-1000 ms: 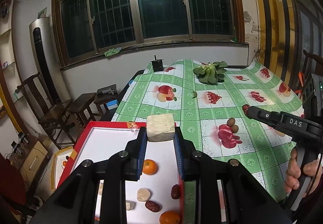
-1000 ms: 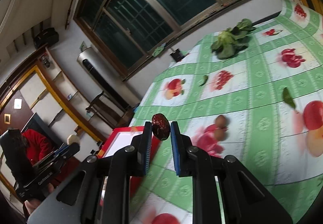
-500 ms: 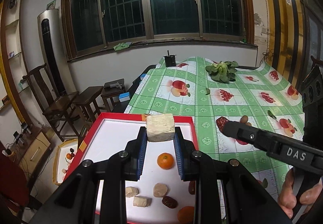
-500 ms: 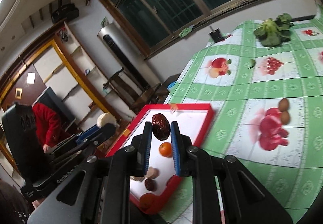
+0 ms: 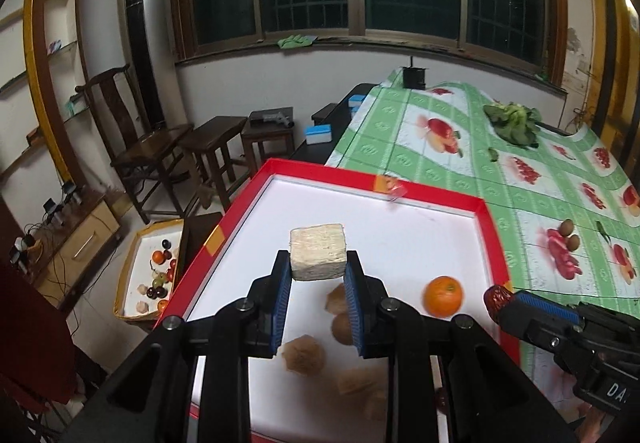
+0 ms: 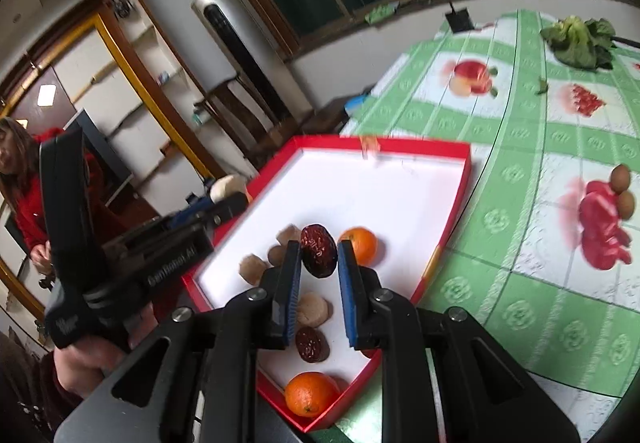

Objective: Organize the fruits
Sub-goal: 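Carry the pale cube and red date over the white tray, then open the left gripper to drop the cube while the right gripper releases the date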

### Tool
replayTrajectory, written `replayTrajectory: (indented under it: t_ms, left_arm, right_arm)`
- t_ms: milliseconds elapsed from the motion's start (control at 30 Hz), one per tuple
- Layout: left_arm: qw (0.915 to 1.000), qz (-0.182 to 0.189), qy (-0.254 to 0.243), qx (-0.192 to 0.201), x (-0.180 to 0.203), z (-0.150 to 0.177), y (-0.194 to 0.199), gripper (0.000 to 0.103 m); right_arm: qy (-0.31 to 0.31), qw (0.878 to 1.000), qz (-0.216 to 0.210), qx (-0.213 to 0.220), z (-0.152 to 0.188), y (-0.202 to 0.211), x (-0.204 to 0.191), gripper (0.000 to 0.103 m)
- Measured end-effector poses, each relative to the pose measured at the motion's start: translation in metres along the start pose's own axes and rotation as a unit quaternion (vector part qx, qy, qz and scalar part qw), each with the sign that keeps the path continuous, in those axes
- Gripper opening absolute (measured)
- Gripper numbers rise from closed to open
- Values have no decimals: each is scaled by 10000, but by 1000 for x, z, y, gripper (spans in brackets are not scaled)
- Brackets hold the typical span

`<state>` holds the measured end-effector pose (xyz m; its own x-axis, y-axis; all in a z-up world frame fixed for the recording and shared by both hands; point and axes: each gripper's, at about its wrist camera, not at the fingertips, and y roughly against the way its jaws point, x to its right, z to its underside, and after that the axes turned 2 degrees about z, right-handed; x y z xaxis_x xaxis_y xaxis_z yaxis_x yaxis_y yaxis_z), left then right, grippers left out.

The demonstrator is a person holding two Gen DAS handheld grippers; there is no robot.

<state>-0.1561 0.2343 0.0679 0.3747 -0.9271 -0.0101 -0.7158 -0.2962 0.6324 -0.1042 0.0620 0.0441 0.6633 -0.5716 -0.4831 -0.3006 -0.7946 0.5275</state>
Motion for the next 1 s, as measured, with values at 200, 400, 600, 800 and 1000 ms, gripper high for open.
replayTrajectory:
  t_ms: [200, 400, 600, 800, 1000]
  left_arm:
    - [9998, -17, 4, -172, -2, 6, -13, 25]
    - [9993, -21, -207, -323, 9, 14, -21, 26]
    - [9990, -119, -237, -369, 8, 17, -22, 26]
    - [9990, -188, -206, -339, 8, 15, -19, 48]
    - [9994, -139, -188, -270, 11, 11, -12, 53]
  right_arm:
    - [178, 9997, -4, -182, 12, -13, -10, 20]
    - [242, 9988, 14, -424, 20, -23, -11, 21]
    - [198, 9985, 25, -515, 22, -26, -11, 21]
    - [139, 9979, -8, -636, 24, -27, -10, 21]
    - [-8, 9987, -150, -484, 20, -16, -5, 40]
